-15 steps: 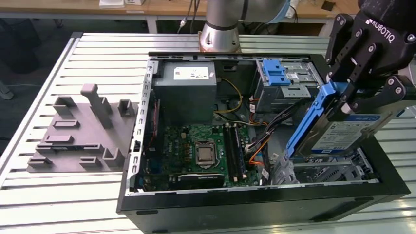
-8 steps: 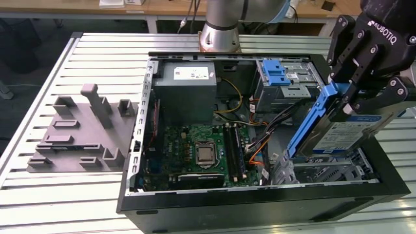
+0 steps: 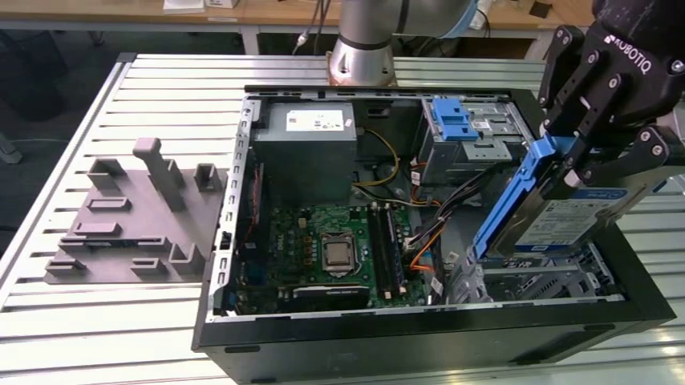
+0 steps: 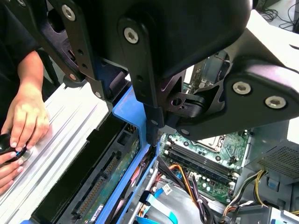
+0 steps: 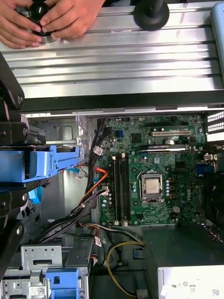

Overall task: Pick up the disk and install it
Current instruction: 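Insert the disk into the insertion slot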

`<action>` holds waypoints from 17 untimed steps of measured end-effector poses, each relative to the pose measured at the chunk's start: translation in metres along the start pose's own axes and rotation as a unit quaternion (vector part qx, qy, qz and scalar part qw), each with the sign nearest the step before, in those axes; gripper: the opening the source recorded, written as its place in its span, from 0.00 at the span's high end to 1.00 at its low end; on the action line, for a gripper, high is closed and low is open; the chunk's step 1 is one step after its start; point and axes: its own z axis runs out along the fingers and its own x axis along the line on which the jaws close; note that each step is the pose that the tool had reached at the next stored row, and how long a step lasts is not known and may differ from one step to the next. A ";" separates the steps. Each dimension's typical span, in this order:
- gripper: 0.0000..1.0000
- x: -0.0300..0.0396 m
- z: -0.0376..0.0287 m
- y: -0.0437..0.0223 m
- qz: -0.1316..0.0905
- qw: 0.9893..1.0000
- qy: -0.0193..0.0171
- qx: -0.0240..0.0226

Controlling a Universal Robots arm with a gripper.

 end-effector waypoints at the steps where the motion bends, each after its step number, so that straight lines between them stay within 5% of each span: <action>1: 0.64 0.0000 0.0004 -0.0001 0.000 1.000 0.000 0.000; 17: 0.64 -0.0003 0.0078 -0.0028 0.000 1.000 0.000 0.000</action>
